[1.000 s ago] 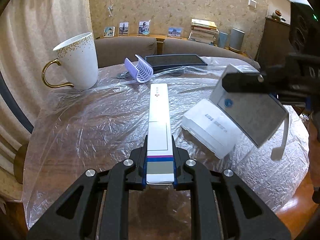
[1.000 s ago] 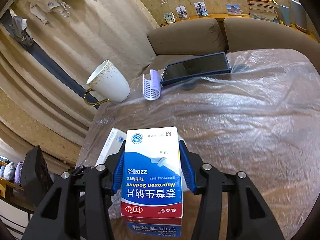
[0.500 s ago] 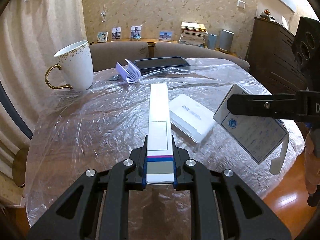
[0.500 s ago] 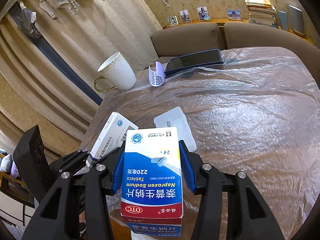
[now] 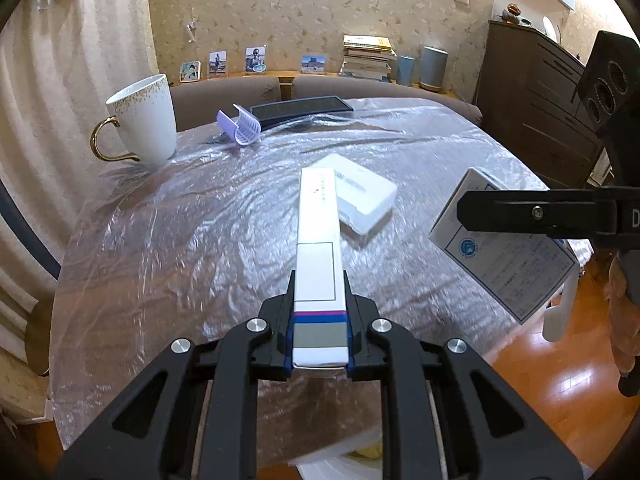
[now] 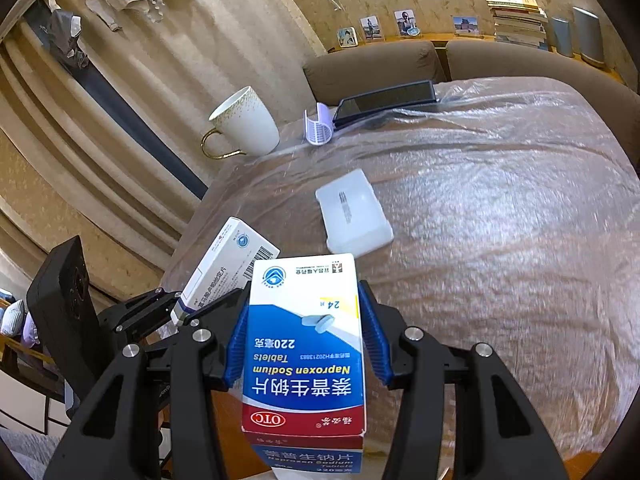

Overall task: Collect trash
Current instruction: 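Lift the Naproxen box and white tube box with both tools toward the bin, then hold the Naproxen box and white tube box with both tools over the bin, then open both tools to drop the Naproxen box and tube box into the bin, then move both open tools from the bin back over the table, then grasp the purple hair roller with the left tool while the right tool grasps the white plastic tray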

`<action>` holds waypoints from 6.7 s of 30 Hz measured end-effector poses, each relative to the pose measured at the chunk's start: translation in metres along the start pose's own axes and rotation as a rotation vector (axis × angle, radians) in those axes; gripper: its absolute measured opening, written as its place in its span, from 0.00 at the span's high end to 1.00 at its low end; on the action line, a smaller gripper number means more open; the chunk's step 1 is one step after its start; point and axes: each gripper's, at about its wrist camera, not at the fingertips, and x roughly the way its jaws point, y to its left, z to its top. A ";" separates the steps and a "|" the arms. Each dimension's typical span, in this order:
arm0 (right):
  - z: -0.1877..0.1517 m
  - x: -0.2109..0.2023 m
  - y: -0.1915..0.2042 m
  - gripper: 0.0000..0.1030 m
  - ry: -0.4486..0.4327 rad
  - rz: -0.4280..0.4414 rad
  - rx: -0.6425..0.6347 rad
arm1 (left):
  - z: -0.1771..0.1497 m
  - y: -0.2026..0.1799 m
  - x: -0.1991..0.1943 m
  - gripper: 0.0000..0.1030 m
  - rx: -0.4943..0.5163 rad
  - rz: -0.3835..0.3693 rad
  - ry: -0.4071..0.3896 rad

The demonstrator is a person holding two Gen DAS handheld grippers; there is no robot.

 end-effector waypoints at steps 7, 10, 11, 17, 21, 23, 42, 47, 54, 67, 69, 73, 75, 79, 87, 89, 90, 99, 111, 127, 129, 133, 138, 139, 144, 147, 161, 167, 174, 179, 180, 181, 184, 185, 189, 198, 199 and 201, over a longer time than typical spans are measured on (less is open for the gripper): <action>-0.025 -0.010 0.004 0.53 0.009 -0.027 -0.013 | -0.014 -0.002 -0.014 0.81 0.012 -0.013 0.003; -0.035 -0.014 0.004 0.53 0.015 -0.029 -0.011 | -0.018 -0.003 -0.020 0.81 0.017 -0.021 0.005; -0.038 -0.015 0.003 0.53 0.018 -0.029 -0.010 | -0.021 -0.004 -0.022 0.81 0.021 -0.023 0.007; -0.053 -0.023 0.003 0.53 0.034 -0.035 -0.013 | -0.032 -0.010 -0.032 0.81 0.041 -0.046 0.022; -0.062 -0.028 0.004 0.53 0.041 -0.042 -0.019 | -0.041 -0.014 -0.038 0.81 0.054 -0.059 0.035; -0.065 -0.030 0.004 0.53 0.044 -0.048 -0.021 | -0.045 -0.017 -0.041 0.81 0.061 -0.062 0.041; -0.102 -0.029 0.000 0.53 0.120 -0.056 -0.014 | -0.078 -0.039 -0.050 0.81 0.139 -0.123 0.123; -0.112 -0.025 0.000 0.53 0.146 -0.052 -0.011 | -0.090 -0.047 -0.048 0.81 0.155 -0.140 0.157; -0.123 -0.016 -0.003 0.53 0.179 -0.062 -0.007 | -0.105 -0.054 -0.039 0.81 0.153 -0.148 0.198; -0.145 0.008 -0.006 0.53 0.240 -0.121 -0.046 | -0.132 -0.052 -0.004 0.82 0.138 -0.127 0.286; -0.149 0.012 -0.007 0.53 0.249 -0.131 -0.050 | -0.136 -0.052 0.001 0.81 0.138 -0.123 0.298; -0.156 0.022 -0.010 0.53 0.269 -0.143 -0.047 | -0.142 -0.053 0.009 0.81 0.142 -0.117 0.317; -0.160 0.025 -0.010 0.53 0.275 -0.147 -0.049 | -0.143 -0.053 0.015 0.81 0.142 -0.114 0.328; -0.164 0.033 -0.011 0.53 0.291 -0.161 -0.054 | -0.147 -0.053 0.022 0.82 0.145 -0.106 0.347; -0.172 0.050 -0.017 0.53 0.312 -0.190 -0.050 | -0.153 -0.056 0.045 0.82 0.147 -0.090 0.387; -0.173 0.055 -0.017 0.53 0.313 -0.205 -0.055 | -0.154 -0.057 0.052 0.81 0.150 -0.083 0.395; -0.174 0.057 -0.017 0.53 0.314 -0.212 -0.057 | -0.154 -0.058 0.055 0.81 0.152 -0.079 0.399; -0.177 0.072 -0.027 0.53 0.317 -0.224 -0.020 | -0.159 -0.063 0.072 0.81 0.152 -0.063 0.422; -0.173 0.082 -0.037 0.53 0.315 -0.245 0.007 | -0.163 -0.060 0.077 0.81 0.142 -0.053 0.427; -0.174 0.084 -0.051 0.46 0.323 -0.255 0.020 | -0.158 -0.059 0.077 0.48 0.161 -0.090 0.386; -0.174 0.077 -0.051 0.12 0.290 -0.276 0.026 | -0.156 -0.063 0.071 0.08 0.204 -0.044 0.334; -0.173 0.067 -0.053 0.12 0.263 -0.284 0.034 | -0.154 -0.058 0.064 0.09 0.179 -0.039 0.310; -0.170 0.048 -0.053 0.12 0.234 -0.302 0.022 | -0.155 -0.041 0.062 0.09 0.082 -0.034 0.343; -0.168 0.041 -0.051 0.12 0.225 -0.306 0.011 | -0.154 -0.038 0.059 0.09 0.073 -0.032 0.343; -0.148 -0.027 -0.008 0.12 0.082 -0.314 -0.136 | -0.129 -0.033 -0.006 0.09 0.063 0.002 0.233; -0.127 -0.071 0.022 0.04 -0.093 -0.321 -0.240 | -0.094 -0.026 -0.067 0.08 0.063 0.016 0.064; 0.006 -0.005 0.029 0.04 -0.181 -0.278 -0.290 | 0.069 0.051 -0.020 0.01 -0.076 0.003 -0.098; 0.035 0.051 0.031 0.04 -0.110 -0.301 -0.326 | 0.110 0.071 0.064 0.01 -0.148 0.048 0.023; 0.051 0.096 0.026 0.04 -0.040 -0.311 -0.323 | 0.144 0.090 0.141 0.01 -0.201 0.116 0.120; 0.058 0.108 0.021 0.07 -0.028 -0.313 -0.311 | 0.157 0.095 0.169 0.01 -0.216 0.143 0.139; 0.059 0.109 0.021 0.08 -0.027 -0.314 -0.310 | 0.159 0.097 0.174 0.01 -0.217 0.146 0.143; 0.059 0.110 0.020 0.08 -0.027 -0.314 -0.309 | 0.160 0.098 0.178 0.01 -0.218 0.148 0.143; 0.058 0.113 0.020 0.09 -0.023 -0.308 -0.307 | 0.162 0.100 0.186 0.08 -0.223 0.144 0.149; 0.058 0.114 0.020 0.11 -0.020 -0.309 -0.307 | 0.163 0.101 0.190 0.09 -0.228 0.137 0.153; 0.058 0.119 0.015 0.16 -0.011 -0.306 -0.299 | 0.165 0.107 0.202 0.21 -0.245 0.100 0.168; 0.055 0.129 0.013 0.29 0.012 -0.345 -0.308 | 0.170 0.104 0.210 0.34 -0.209 0.097 0.162; 0.054 0.129 0.013 0.29 0.014 -0.344 -0.305 | 0.173 0.104 0.212 0.38 -0.207 0.093 0.158; 0.054 0.131 0.011 0.35 0.017 -0.349 -0.298 | 0.172 0.103 0.211 0.45 -0.200 0.103 0.149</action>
